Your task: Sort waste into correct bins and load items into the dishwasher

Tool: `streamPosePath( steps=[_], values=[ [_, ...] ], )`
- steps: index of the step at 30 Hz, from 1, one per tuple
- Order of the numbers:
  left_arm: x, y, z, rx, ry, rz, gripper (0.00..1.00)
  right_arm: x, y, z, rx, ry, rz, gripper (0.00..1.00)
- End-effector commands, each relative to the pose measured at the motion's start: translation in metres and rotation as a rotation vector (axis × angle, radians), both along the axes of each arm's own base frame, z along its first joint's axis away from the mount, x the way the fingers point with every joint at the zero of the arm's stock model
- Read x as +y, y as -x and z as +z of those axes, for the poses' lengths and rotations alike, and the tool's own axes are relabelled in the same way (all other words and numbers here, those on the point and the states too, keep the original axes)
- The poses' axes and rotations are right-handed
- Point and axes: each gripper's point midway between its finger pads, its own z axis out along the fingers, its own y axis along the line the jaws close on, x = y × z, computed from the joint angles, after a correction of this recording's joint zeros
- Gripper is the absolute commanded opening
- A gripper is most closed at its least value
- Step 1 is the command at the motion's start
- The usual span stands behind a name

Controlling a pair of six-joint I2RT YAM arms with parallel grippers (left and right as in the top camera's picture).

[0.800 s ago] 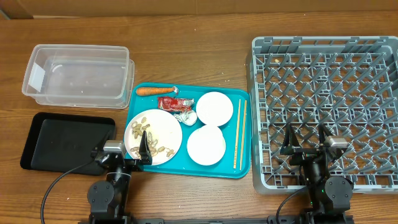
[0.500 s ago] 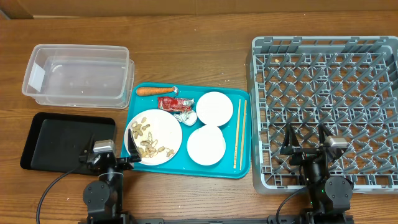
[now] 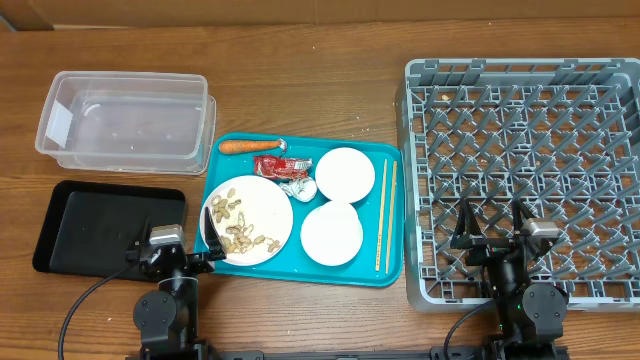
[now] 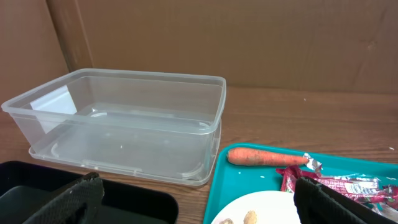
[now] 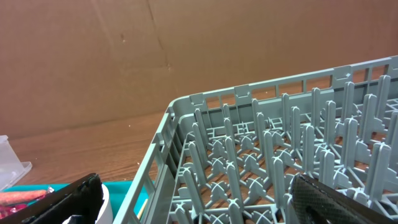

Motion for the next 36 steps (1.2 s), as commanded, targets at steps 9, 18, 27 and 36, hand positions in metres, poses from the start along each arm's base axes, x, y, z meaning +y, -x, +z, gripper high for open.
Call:
streamPosePath(
  steps=[9,18,27,36],
  values=[
    [0.004,0.000,-0.001,0.003,-0.027,0.018,1.00,-0.002,0.000,-0.003,0.000,0.000,-0.011,1.00],
    [0.004,0.000,-0.001,0.003,-0.027,0.018,1.00,-0.002,0.000,-0.003,0.000,0.000,-0.011,1.00],
    [0.004,0.000,-0.001,0.003,-0.027,0.018,1.00,-0.006,-0.001,-0.002,-0.005,0.061,-0.035,1.00],
    [0.004,0.001,-0.001,0.003,-0.027,0.021,1.00,0.007,0.000,-0.002,-0.008,0.055,0.045,1.00]
  ],
)
